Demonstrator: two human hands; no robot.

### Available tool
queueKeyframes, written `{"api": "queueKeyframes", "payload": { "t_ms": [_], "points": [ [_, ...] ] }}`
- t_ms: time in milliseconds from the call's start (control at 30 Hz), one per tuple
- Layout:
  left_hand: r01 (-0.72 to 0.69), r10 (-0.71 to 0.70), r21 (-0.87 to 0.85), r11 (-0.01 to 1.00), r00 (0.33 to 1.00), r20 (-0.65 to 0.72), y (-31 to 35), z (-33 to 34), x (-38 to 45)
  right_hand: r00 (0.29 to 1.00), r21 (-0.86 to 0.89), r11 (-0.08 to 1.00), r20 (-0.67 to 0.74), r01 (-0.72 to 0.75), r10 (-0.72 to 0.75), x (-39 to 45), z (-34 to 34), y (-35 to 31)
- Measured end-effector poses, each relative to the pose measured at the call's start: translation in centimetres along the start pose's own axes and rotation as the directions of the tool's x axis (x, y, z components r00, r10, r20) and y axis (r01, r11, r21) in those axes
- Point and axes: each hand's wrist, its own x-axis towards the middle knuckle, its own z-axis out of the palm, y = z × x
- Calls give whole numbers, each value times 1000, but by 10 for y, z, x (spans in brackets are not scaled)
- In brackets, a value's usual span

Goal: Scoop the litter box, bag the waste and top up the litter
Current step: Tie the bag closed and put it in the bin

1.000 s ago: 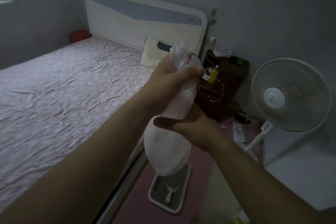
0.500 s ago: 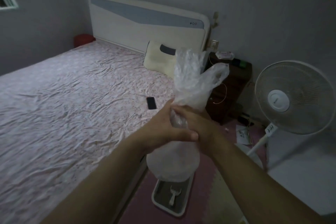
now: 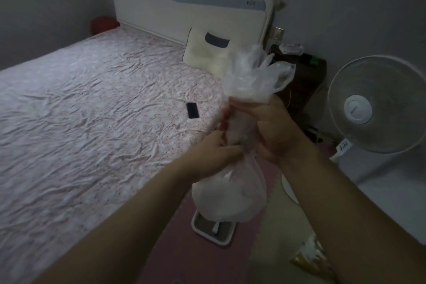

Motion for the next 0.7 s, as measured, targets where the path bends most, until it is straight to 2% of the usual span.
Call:
{"api": "queueKeyframes", "payload": {
  "t_ms": [67, 133, 200, 300, 433, 467, 500, 600, 700],
  "points": [
    [-20, 22, 55, 998, 999, -29, -2, 3, 0, 999, 60, 998, -27, -30, 32, 1, -1, 0],
    [-75, 85, 122, 990, 993, -79, -9, 6, -1, 996, -17, 1000, -84, 13, -14, 1, -1, 4],
    [-110, 121, 108, 988, 988, -100, -14, 9, -4, 990, -59, 997, -130, 47, -54, 1, -4, 9],
    [-157, 156, -43, 987, 988, -11, -19, 11, -13, 981, -144, 985, -150, 98, -120, 3, -10, 19],
    [-84, 97, -412, 907, 995, 10, -33, 9, -23, 983, -129, 986, -134, 104, -121, 5, -22, 31],
    [-84, 86, -398, 913, 996, -12, -34, 10, -26, 985, -104, 990, -135, 95, -109, 5, -24, 34],
    [-89, 81, -309, 947, 996, -38, -34, 12, -27, 988, -64, 994, -121, 87, -94, 4, -26, 35],
    [-23, 29, 48, 999, 991, -127, -27, 28, -29, 997, 52, 998, -66, 47, -43, 4, -27, 43],
    [55, -16, 130, 990, 959, -281, -31, 44, -24, 1000, 129, 991, -2, -15, 16, 4, -26, 51]
  ]
}}
